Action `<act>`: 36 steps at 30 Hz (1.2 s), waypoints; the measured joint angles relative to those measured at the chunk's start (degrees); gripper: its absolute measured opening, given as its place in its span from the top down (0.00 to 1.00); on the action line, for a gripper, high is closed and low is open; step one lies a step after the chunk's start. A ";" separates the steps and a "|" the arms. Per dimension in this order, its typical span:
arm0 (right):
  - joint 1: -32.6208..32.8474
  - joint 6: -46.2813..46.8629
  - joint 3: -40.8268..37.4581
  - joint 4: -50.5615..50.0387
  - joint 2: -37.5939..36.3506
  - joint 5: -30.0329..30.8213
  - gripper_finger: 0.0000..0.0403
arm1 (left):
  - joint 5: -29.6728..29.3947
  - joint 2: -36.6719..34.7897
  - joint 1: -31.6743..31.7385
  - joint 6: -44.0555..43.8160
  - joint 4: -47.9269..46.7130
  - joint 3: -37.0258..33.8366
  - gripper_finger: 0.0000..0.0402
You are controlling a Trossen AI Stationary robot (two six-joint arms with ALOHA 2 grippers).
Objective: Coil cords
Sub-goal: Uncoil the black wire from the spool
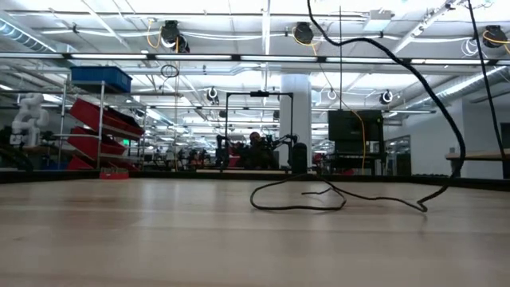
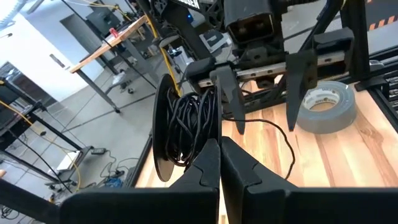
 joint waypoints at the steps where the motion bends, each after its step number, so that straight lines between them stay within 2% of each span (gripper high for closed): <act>1: -0.22 0.02 0.00 -0.07 0.08 -0.11 0.47 | 0.00 0.00 0.00 0.00 0.00 0.00 1.00; 6: -1.23 0.48 0.00 -0.05 0.08 0.07 0.57 | 0.02 0.00 0.00 0.00 0.00 0.00 1.00; 14: -1.38 0.03 0.00 -0.03 0.08 0.21 0.93 | 0.09 0.00 0.00 -0.02 0.00 0.00 1.00; 16: -1.38 -0.52 0.00 -0.05 0.06 0.21 0.98 | 0.68 0.00 0.00 -0.02 0.02 0.00 1.00; 24: -0.12 -1.15 0.00 -0.16 -1.82 0.17 1.00 | 5.68 0.01 -0.07 -1.39 -0.68 0.00 1.00; 30: 2.08 -2.33 0.00 -0.09 -4.71 0.60 1.00 | 7.55 0.02 -0.07 -5.39 -5.43 0.00 1.00; 36: 2.57 -7.26 1.62 -0.15 -5.73 0.60 1.00 | 12.79 0.45 0.22 -6.01 -5.18 -0.01 1.00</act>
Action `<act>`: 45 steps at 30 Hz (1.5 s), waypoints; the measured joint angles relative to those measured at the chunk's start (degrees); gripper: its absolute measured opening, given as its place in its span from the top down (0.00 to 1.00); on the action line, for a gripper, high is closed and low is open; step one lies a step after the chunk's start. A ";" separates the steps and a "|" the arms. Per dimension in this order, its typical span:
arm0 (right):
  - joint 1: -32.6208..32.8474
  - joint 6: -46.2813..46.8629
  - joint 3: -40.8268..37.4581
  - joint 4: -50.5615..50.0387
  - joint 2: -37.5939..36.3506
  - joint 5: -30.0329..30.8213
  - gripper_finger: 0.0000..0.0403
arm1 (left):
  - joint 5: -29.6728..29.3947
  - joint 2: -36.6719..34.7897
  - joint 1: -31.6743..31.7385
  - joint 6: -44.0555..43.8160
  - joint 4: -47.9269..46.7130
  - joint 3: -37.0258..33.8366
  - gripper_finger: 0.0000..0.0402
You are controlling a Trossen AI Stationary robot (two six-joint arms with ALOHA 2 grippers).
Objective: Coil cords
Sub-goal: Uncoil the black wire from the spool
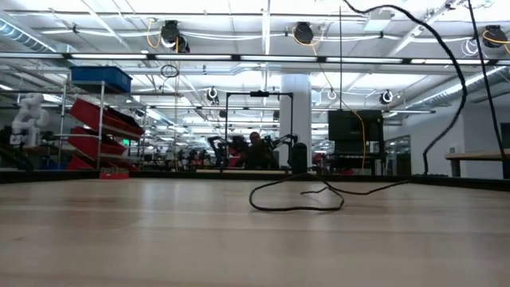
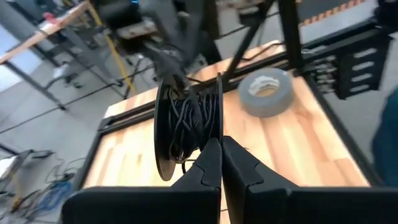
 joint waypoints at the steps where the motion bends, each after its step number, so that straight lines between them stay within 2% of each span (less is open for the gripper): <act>1: -0.07 -1.16 0.66 -0.02 0.00 -0.05 1.00 | 0.93 0.08 0.04 -0.02 -0.06 -0.02 1.00; 12: -3.84 -11.71 6.69 0.14 0.22 -1.39 1.00 | 5.15 0.76 1.63 0.23 0.78 -0.04 1.00; 21: -11.27 -9.71 6.73 -1.61 2.55 -12.83 1.00 | 7.04 0.80 1.97 2.43 3.15 -0.04 1.00; 25: -13.31 -8.35 6.73 -3.01 3.34 -14.42 1.00 | 8.15 0.82 1.53 4.28 4.77 -0.04 1.00; 29: -14.48 -3.57 6.73 -9.30 3.41 -14.47 1.00 | 8.00 0.82 0.76 5.12 5.03 -0.04 1.00; 38: -13.71 15.87 6.69 -27.77 3.93 -14.19 1.00 | 2.46 0.82 -1.41 7.32 4.99 -0.04 1.00; 45: -11.02 21.21 6.69 -34.70 3.93 -14.01 1.00 | -4.45 0.82 -2.64 7.74 4.90 -0.04 1.00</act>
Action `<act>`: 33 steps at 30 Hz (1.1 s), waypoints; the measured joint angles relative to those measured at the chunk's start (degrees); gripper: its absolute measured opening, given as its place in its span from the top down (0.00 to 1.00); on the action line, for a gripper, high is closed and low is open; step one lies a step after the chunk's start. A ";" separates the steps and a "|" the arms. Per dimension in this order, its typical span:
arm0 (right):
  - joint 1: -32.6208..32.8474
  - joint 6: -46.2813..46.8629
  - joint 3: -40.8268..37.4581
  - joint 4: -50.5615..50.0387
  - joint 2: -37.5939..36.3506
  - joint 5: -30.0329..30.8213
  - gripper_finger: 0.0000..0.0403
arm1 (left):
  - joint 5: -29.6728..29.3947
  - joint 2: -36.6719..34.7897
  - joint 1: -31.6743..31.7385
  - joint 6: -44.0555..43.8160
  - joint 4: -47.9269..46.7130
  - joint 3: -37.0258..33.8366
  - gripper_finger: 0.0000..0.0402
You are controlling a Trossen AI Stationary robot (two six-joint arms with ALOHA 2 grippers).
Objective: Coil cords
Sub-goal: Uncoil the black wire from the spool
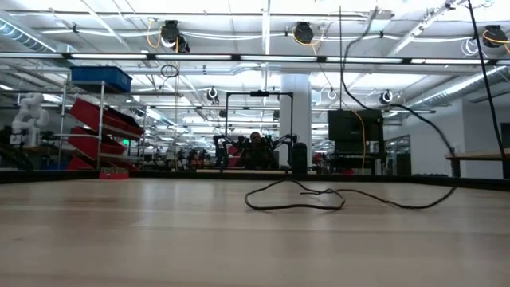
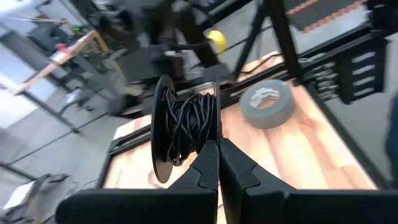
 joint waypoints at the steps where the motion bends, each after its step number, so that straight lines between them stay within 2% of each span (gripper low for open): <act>1: 0.41 0.76 0.00 -1.00 0.00 0.01 1.00 | -1.19 -0.04 -0.14 0.02 -0.06 0.00 1.00; 6: 2.58 6.38 0.00 -6.10 0.00 0.11 1.00 | -5.88 -0.50 -0.72 -2.17 -2.42 0.00 1.00; 23: 10.84 23.48 0.00 -17.85 0.00 1.26 0.99 | -8.18 -0.72 -1.81 -3.08 -3.45 0.00 1.00; 31: 16.51 28.64 0.00 -17.54 -0.02 1.56 0.87 | -8.18 -0.74 -1.77 -3.23 -3.41 0.02 1.00; 33: 18.71 29.14 0.00 -16.46 -0.01 3.41 0.83 | -8.18 -0.76 -1.77 -3.26 -3.41 0.00 1.00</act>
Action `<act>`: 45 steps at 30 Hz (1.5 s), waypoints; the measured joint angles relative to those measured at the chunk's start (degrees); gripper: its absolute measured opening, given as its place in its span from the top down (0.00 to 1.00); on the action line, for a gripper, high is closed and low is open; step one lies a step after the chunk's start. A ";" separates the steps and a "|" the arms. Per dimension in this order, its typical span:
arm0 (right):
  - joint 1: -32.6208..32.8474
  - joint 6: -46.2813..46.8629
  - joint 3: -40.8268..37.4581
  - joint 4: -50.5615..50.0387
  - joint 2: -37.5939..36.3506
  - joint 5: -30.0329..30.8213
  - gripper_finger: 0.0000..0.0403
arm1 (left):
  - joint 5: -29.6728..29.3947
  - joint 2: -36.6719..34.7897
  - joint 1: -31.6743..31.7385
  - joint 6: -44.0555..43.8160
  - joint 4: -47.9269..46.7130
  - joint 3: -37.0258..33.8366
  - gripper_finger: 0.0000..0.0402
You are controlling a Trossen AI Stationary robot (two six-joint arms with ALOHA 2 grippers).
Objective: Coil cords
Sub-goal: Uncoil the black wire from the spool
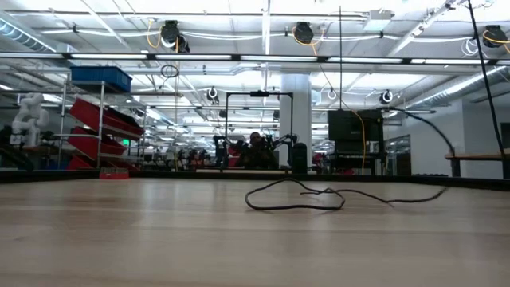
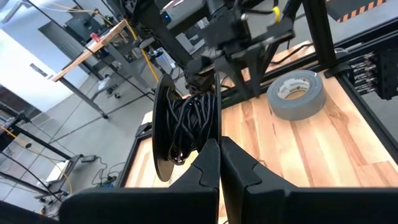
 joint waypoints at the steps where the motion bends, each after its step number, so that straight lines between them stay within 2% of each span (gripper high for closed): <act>1: 1.18 -0.23 -0.01 1.20 0.23 2.72 0.81 | 0.00 0.00 0.00 0.00 0.02 0.02 1.00; 6: 4.90 -9.44 0.00 11.33 3.95 22.13 0.73 | 0.21 0.00 0.32 -0.16 0.80 0.02 1.00; 9: 3.49 -18.44 0.00 19.24 6.34 27.23 0.67 | 1.05 0.00 0.57 -0.53 1.26 0.04 1.00; 16: -2.11 -36.52 -0.02 38.78 9.74 23.13 0.49 | 1.22 0.00 1.08 -1.46 1.17 0.04 1.00; 21: -4.96 -44.08 -0.02 48.05 9.86 21.85 0.45 | 1.24 0.00 1.07 -1.49 1.20 0.04 1.00; 24: -6.50 -49.29 -0.02 52.15 9.86 20.66 0.46 | 1.24 0.00 1.07 -1.49 1.20 0.04 1.00; 28: -8.50 -53.44 -0.02 57.20 9.86 15.62 0.47 | 1.24 0.00 1.07 -1.49 1.20 0.04 1.00; 38: -11.75 -54.20 -0.02 59.62 10.19 13.67 0.52 | 1.26 0.00 1.07 -1.46 1.17 0.04 1.00; 45: -12.93 -53.63 -0.02 59.43 10.50 11.11 0.66 | 1.26 0.00 1.07 -1.44 1.15 0.04 1.00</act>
